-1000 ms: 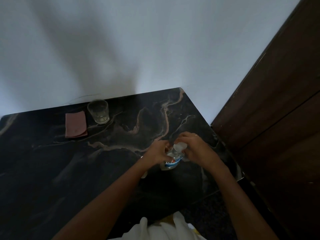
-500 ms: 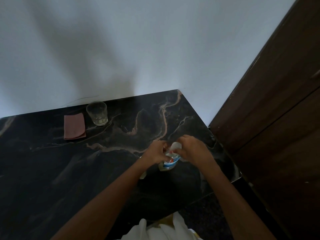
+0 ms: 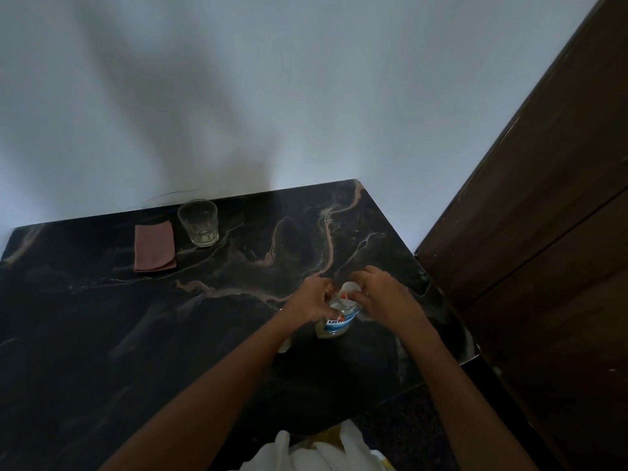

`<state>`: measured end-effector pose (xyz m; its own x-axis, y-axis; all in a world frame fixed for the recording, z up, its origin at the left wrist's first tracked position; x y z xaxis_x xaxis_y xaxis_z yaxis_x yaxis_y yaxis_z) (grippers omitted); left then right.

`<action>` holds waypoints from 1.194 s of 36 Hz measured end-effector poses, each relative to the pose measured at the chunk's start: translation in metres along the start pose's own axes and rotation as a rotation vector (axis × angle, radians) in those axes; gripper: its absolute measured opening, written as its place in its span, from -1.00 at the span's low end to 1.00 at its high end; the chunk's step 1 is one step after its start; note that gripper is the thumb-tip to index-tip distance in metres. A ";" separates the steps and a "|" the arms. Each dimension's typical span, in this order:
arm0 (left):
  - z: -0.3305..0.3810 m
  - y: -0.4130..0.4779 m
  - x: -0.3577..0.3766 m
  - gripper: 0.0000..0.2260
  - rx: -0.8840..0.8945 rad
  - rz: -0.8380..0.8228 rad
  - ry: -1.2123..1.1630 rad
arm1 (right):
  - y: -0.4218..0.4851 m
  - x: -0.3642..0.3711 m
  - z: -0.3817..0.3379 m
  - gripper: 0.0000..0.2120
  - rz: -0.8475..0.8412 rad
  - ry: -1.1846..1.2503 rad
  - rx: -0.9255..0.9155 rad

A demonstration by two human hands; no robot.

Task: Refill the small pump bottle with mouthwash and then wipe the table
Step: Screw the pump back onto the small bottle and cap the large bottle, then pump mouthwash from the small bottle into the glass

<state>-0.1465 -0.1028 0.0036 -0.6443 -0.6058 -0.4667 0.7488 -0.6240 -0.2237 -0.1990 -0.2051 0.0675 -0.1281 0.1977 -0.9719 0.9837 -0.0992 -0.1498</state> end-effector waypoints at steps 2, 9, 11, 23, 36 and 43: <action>0.000 0.000 0.001 -0.58 0.009 -0.008 -0.022 | -0.002 -0.001 -0.003 -0.58 0.000 -0.003 -0.104; 0.000 0.002 0.001 -0.59 -0.003 -0.006 -0.007 | 0.000 0.000 -0.005 -0.65 -0.015 -0.035 -0.164; -0.001 0.002 0.001 -0.57 -0.011 -0.004 -0.005 | 0.002 0.003 -0.005 -0.65 -0.002 -0.034 -0.126; 0.002 0.000 0.002 -0.63 0.032 -0.015 0.015 | 0.001 -0.003 -0.001 -0.64 0.101 -0.045 -0.088; 0.000 -0.007 -0.048 -0.56 0.056 0.058 -0.231 | 0.041 -0.020 -0.029 -0.76 0.084 0.214 -0.102; -0.037 -0.007 -0.118 -0.66 -0.008 0.327 -0.079 | 0.098 -0.003 -0.082 -0.78 -0.026 0.342 -0.197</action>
<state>-0.0702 -0.0083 0.0284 -0.3795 -0.8100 -0.4471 0.9189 -0.3864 -0.0798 -0.0916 -0.1352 0.0701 -0.1369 0.5142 -0.8467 0.9903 0.0931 -0.1035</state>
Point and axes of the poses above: each hand's wrist, its own y-axis towards the middle knuckle, its own x-axis out of the palm, z = x × y, the point moved 4 cm from there along y, towards the middle knuckle, and after that the axes turned 9 degrees about -y, right-handed, at the moved point
